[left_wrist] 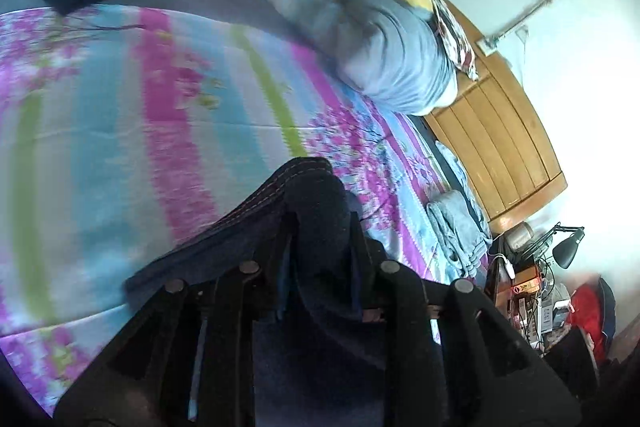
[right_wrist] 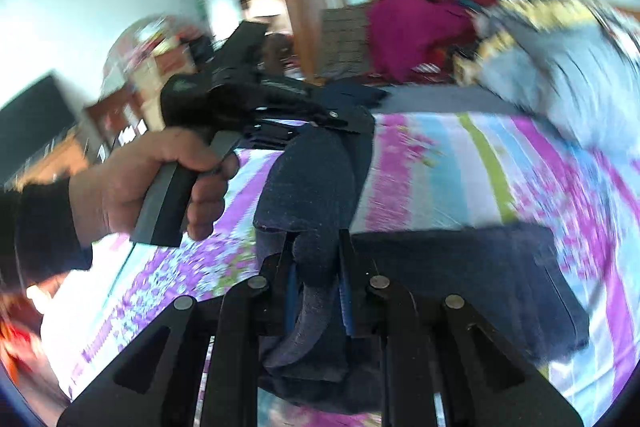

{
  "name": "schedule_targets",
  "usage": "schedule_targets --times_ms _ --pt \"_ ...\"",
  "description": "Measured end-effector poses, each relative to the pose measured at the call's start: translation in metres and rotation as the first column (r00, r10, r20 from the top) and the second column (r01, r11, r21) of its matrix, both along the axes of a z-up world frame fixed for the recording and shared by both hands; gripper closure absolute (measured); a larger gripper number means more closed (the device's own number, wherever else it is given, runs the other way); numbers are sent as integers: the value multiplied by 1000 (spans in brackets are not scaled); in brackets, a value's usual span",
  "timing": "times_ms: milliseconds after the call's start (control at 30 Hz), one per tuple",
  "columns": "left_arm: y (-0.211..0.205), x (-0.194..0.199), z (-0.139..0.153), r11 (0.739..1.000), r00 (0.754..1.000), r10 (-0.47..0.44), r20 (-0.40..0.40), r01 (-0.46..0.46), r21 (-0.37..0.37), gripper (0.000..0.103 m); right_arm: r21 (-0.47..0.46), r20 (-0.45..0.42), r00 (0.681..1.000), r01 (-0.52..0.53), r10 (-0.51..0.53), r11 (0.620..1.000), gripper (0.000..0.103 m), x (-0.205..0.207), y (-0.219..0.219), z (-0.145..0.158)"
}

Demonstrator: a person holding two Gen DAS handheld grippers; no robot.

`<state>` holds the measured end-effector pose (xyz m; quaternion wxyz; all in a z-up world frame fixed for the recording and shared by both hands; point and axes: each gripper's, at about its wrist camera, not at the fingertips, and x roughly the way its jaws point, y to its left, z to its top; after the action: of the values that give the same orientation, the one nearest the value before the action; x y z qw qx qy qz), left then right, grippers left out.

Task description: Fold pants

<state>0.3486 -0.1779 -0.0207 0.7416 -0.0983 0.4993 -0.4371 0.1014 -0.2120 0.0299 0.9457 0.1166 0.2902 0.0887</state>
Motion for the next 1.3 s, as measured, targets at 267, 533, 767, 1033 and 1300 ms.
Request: schedule_targets --times_ms 267,533,767,1033,1300 --pt "-126 -3 -35 994 996 -83 -17 84 72 76 234 -75 983 180 -167 955 85 -18 -149 -37" --pt "-208 -2 -88 983 992 -115 -45 120 141 75 417 -177 949 313 -262 853 91 -30 -264 -113" --pt "-239 -9 -122 970 988 -138 -64 148 190 74 513 -249 924 379 -290 770 92 -49 -304 -164" --pt "-270 -29 -147 932 975 -224 -3 215 291 74 536 -307 906 418 -292 734 91 -70 -302 -183" --pt "-184 -60 -64 985 992 -125 -5 125 120 74 235 -222 933 332 -282 913 75 -82 -300 -115"
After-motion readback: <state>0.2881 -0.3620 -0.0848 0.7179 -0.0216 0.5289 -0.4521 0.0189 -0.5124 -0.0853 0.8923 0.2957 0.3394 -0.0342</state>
